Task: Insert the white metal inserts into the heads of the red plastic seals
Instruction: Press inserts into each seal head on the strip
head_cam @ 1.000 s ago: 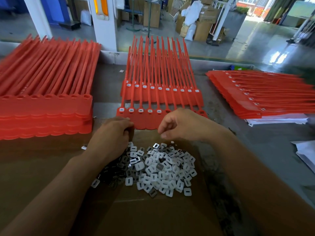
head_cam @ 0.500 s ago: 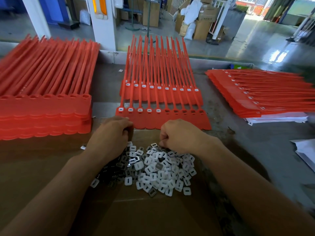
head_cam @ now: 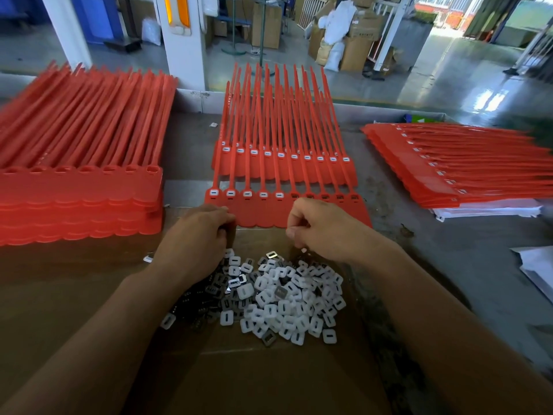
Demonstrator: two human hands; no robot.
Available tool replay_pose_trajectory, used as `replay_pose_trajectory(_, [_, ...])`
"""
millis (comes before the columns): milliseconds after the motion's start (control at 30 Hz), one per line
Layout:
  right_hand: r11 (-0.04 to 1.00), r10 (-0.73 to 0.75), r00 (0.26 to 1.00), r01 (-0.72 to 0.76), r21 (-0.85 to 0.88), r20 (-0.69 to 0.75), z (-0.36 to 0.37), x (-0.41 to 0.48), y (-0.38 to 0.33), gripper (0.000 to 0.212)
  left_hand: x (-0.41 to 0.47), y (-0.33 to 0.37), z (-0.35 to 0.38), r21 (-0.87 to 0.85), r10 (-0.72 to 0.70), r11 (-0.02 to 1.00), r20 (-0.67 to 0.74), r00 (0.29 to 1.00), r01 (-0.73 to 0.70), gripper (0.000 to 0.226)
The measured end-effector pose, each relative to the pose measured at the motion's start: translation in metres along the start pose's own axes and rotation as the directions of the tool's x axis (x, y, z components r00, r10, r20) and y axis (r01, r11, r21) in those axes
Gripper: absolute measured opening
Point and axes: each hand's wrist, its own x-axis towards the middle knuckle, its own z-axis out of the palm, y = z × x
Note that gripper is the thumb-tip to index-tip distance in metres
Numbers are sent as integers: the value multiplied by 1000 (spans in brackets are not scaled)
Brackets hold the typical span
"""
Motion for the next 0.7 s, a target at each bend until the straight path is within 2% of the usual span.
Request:
replay_pose_trajectory(167, [994,8,997,0,113,-73,-3,6,5,23,1,-1,0,-11,10,1000,-11,1000,-10,38])
replay_pose_trajectory(300, [993,12,974,15,117,-227,-11,24,15,17,1,-1,0,-8,5,1000,-8,1000,-5,38])
replay_pose_trajectory(433, [981,85,924,-12,195,-372,-13,50,28,9,0,-1,0,-9,4,1000,-4,1000,-4,38])
replay_pose_trajectory(700, [976,166,926,-106,190,-339,-9,75,33,13,1,-2,1,-10,5,1000,-4,1000,-5,40])
